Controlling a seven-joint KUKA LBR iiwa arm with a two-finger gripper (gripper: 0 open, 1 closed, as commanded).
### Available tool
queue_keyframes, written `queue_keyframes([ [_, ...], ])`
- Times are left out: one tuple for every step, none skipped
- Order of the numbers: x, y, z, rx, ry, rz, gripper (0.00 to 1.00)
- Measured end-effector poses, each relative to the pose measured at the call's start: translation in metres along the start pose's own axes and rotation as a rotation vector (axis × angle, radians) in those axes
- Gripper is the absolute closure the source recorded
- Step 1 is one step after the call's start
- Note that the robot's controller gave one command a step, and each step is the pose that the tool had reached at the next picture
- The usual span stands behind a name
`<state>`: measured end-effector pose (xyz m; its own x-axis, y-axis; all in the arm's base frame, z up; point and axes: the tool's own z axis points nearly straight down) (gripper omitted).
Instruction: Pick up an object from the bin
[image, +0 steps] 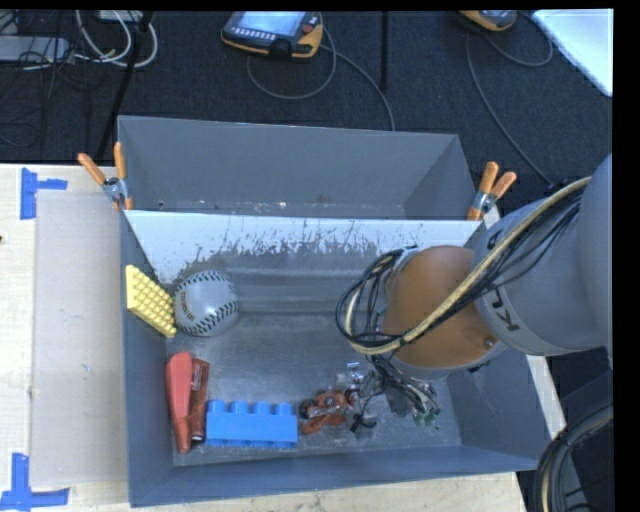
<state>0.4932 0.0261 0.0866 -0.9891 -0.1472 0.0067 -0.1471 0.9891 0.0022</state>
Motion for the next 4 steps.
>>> queue_keyframes([
  [0.000,0.000,-0.009,0.000,0.001,-0.001,1.00],
  [0.000,0.000,-0.017,0.000,0.001,-0.001,1.00],
  [0.000,0.000,-0.022,0.000,0.000,-0.002,1.00],
  [0.001,0.001,-0.031,-0.001,0.006,-0.002,1.00],
])
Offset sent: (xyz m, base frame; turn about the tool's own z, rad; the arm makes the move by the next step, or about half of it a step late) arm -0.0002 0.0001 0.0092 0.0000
